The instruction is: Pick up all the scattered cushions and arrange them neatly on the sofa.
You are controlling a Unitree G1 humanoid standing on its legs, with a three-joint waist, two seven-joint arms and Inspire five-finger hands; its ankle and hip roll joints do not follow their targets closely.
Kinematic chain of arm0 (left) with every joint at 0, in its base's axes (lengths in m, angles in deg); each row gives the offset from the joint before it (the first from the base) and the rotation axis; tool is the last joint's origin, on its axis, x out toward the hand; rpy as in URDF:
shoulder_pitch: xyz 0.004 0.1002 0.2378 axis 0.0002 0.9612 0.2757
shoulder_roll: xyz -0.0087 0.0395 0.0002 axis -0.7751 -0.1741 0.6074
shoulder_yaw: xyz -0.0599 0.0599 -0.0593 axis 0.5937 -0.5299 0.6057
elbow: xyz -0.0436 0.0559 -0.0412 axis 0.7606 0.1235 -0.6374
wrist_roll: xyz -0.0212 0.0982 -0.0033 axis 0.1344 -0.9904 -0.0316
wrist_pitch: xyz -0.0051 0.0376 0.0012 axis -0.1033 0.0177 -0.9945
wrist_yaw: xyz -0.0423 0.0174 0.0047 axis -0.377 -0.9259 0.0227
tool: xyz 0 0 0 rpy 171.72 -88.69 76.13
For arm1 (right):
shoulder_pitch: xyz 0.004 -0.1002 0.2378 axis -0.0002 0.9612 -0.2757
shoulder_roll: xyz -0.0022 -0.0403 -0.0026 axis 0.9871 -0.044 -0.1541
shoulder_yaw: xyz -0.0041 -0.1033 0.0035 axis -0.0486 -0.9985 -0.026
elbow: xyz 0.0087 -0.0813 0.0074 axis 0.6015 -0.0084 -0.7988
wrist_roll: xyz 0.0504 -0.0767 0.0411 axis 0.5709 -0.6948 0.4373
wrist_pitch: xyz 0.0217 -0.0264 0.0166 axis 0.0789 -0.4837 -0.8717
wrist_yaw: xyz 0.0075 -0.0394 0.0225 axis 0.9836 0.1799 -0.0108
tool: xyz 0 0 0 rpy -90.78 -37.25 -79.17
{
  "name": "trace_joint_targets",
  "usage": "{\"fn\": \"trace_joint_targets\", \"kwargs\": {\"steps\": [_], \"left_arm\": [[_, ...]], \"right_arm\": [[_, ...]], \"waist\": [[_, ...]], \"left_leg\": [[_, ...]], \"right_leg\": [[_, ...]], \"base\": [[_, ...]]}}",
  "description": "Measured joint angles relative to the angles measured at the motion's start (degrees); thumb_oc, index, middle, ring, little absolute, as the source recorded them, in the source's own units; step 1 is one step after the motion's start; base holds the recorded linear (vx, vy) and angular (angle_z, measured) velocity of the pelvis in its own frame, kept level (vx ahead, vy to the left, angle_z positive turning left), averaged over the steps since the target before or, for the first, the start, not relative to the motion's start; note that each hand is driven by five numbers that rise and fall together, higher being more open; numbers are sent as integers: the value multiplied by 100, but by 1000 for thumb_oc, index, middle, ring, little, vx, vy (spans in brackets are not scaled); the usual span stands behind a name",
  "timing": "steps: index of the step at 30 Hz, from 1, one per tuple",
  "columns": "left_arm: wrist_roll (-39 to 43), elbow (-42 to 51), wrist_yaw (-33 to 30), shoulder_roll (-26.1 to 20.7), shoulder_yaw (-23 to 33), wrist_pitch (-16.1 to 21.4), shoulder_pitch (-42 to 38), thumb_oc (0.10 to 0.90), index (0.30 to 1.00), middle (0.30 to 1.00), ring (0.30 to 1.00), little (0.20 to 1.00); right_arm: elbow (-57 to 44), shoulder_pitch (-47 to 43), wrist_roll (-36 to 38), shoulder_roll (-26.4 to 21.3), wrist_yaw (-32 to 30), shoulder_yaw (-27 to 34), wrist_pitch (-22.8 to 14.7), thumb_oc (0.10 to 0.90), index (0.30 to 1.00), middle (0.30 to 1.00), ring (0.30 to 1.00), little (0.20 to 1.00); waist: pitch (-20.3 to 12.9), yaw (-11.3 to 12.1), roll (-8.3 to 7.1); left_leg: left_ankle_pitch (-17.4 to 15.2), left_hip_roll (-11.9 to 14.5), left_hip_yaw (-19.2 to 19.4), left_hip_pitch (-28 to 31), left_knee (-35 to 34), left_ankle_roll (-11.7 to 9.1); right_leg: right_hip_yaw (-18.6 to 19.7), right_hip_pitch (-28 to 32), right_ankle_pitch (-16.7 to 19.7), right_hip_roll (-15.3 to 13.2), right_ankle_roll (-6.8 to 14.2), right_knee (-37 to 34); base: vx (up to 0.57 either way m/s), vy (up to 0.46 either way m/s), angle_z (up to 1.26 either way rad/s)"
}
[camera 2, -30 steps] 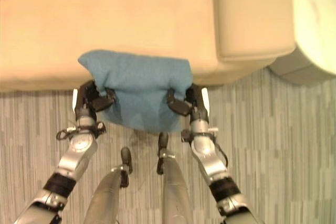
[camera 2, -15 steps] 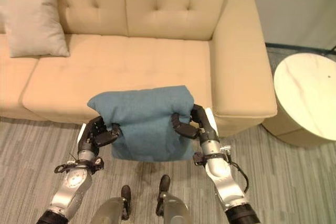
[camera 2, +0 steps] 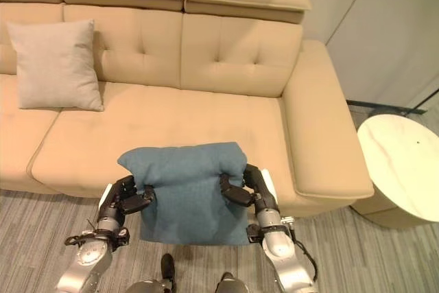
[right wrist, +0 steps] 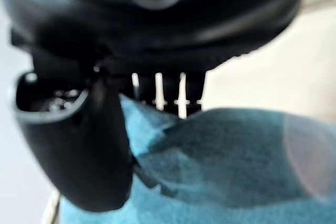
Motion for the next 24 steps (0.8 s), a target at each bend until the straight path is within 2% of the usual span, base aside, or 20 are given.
{"fn": "trace_joint_targets", "kwargs": {"steps": [2, 3, 4, 5, 6, 7, 9, 10, 11, 12, 13, 15, 16, 18, 20, 21, 22, 23, 24], "left_arm": [[2, -4, -3, 13, 100, 3, 3, 400, 300, 300, 300, 300], [3, -13, -3, 11, 161, 3, 3, 400, 300, 300, 300, 300], [4, -16, -3, -12, 172, 3, 8, 400, 300, 300, 300, 300], [4, -19, 1, 3, 174, 4, 18, 400, 300, 300, 300, 300], [15, -76, 0, 82, 179, 9, 6, 400, 300, 300, 300, 300], [17, -173, 3, 114, 176, 13, -5, 400, 300, 300, 300, 300], [26, -244, 11, 129, 141, 2, 58, 400, 300, 300, 300, 300], [43, -243, 26, 176, 67, -9, 123, 400, 300, 300, 300, 300], [49, -237, 55, 316, -78, -9, 238, 400, 300, 300, 300, 300], [56, -235, 89, 373, -151, -12, 251, 400, 300, 300, 300, 300], [63, -235, 130, 400, -202, -22, 245, 400, 300, 300, 300, 300], [68, -240, 199, 408, -324, -25, 162, 400, 300, 300, 300, 300], [80, -242, 272, 459, -346, -27, 203, 400, 300, 300, 300, 300], [110, -227, 274, 502, -318, -26, 190, 400, 300, 300, 300, 300], [107, -185, 275, 519, -319, -26, 43, 400, 300, 300, 300, 300], [103, -193, 283, 525, -331, -26, -60, 400, 300, 300, 300, 300], [104, -197, 283, 525, -332, -27, -62, 400, 300, 300, 300, 300], [102, -219, 279, 502, -330, -30, -45, 400, 300, 300, 300, 300], [100, -224, 278, 507, -318, -30, -43, 400, 300, 300, 300, 300]], "right_arm": [[-3, -85, -1, 11, 44, -97, 0, 400, 300, 300, 300, 300], [-7, -127, 0, 8, 83, -143, 0, 400, 300, 300, 300, 300], [-6, -119, 3, 5, 101, -165, 0, 400, 300, 300, 300, 300], [-6, -112, 6, -2, 100, -167, 0, 400, 300, 300, 300, 300], [-5, -125, 10, -8, 99, -166, 0, 400, 300, 300, 300, 300], [-5, -115, 9, -28, 105, -170, 1, 400, 300, 300, 300, 300], [1, -72, 9, -87, 109, -166, 9, 400, 300, 300, 300, 300], [2, -9, 13, -147, 102, -130, 9, 400, 300, 300, 300, 300], [37, 124, 13, -243, 109, 11, 9, 400, 300, 300, 300, 300], [73, 196, 14, -279, 105, 86, 9, 400, 300, 300, 300, 300], [137, 206, 21, -328, 101, 125, 13, 400, 300, 300, 300, 300], [165, 234, 31, -433, 105, 258, 26, 400, 300, 300, 300, 300], [152, 186, 35, -469, 106, 305, 25, 400, 300, 300, 300, 300], [92, 158, 59, -441, 96, 333, 22, 400, 300, 300, 300, 300], [65, 141, 87, -433, 77, 427, 7, 400, 300, 300, 300, 300], [89, 146, 110, -428, 75, 488, 28, 400, 300, 300, 300, 300], [88, 139, 111, -421, 80, 490, 26, 400, 300, 300, 300, 300], [141, 112, 135, -382, 48, 444, 18, 400, 300, 300, 300, 300], [150, 107, 148, -370, 39, 441, 20, 400, 300, 300, 300, 300]], "waist": [[19, 12, 41], [24, 0, 50], [27, -20, 51], [27, -40, 51], [37, -50, 71], [38, -85, 60], [44, -211, -22], [47, -280, -20], [28, -343, 56], [21, -346, 91], [29, -362, 108], [69, -367, 25], [82, -333, -12], [81, -350, -11], [90, -390, -30], [129, -394, -175], [136, -383, -197], [133, -308, -215], [134, -290, -216]], "left_leg": [[-80, 14, -18, 117, -118, 52], [-69, 14, 3, 162, -166, 36], [-59, -1, 10, 232, -183, 20], [-74, 0, -16, 250, -192, 9], [-199, 29, -27, 256, -196, 2], [-245, 18, -32, 261, -198, -42], [-269, -103, -123, 382, -289, -145], [-280, -120, -243, 484, -330, -189], [-378, 10, -426, 548, -279, -353], [-388, 116, -525, 538, -175, -499], [-426, 213, -602, 441, 32, -593], [-457, 293, -637, 46, 880, -660], [-472, 374, -634, -171, 1698, -687], [-579, 562, -629, -458, 2549, -813], [-638, 589, -635, -650, 2434, -861], [-612, 531, -620, -604, 1260, -871], [-572, 574, -638, -588, 585, -915], [-265, 579, -725, -815, 96, -1137], [-192, 568, -901, -925, -45, -1217]], "right_leg": [[67, -204, -197, 94, -66, 69], [125, -330, -239, 159, -96, -102], [110, -383, -169, 276, -137, -625], [111, -465, -155, 335, -162, -754], [207, -798, -24, 542, -215, -1092], [320, -917, 194, 650, -132, -1532], [273, -863, 613, 614, -147, -2251], [278, -760, 955, 607, -315, -2313], [287, -626, 1335, 734, -505, -2337], [229, -522, 1409, 819, -639, -2389], [91, -434, 1378, 863, -705, -2457], [-72, -231, 1317, 878, -818, -2633], [-87, 49, 1306, 937, -1128, -2752], [-139, 459, 1173, 1079, -1304, -2979], [-153, 569, 1067, 1189, -1421, -3063], [-104, 784, 1111, 1236, -1358, -3312], [-105, 903, 1119, 1301, -1347, -3421], [-11, 1044, 1044, 1436, -1324, -3529], [26, 1049, 987, 1478, -1363, -3527]], "base": [[142, 2, -6], [195, -38, -3], [213, -55, 3], [292, -89, 2], [234, -96, 1], [207, -100, 9], [163, -118, 37], [196, -212, 64], [185, -221, 63], [171, -214, 62], [72, -106, 54], [84, -94, 45], [147, -117, 20], [150, -62, -2], [228, -6, 6], [277, 67, 13], [342, 105, -12], [365, 123, -30], [282, 126, -44]]}}
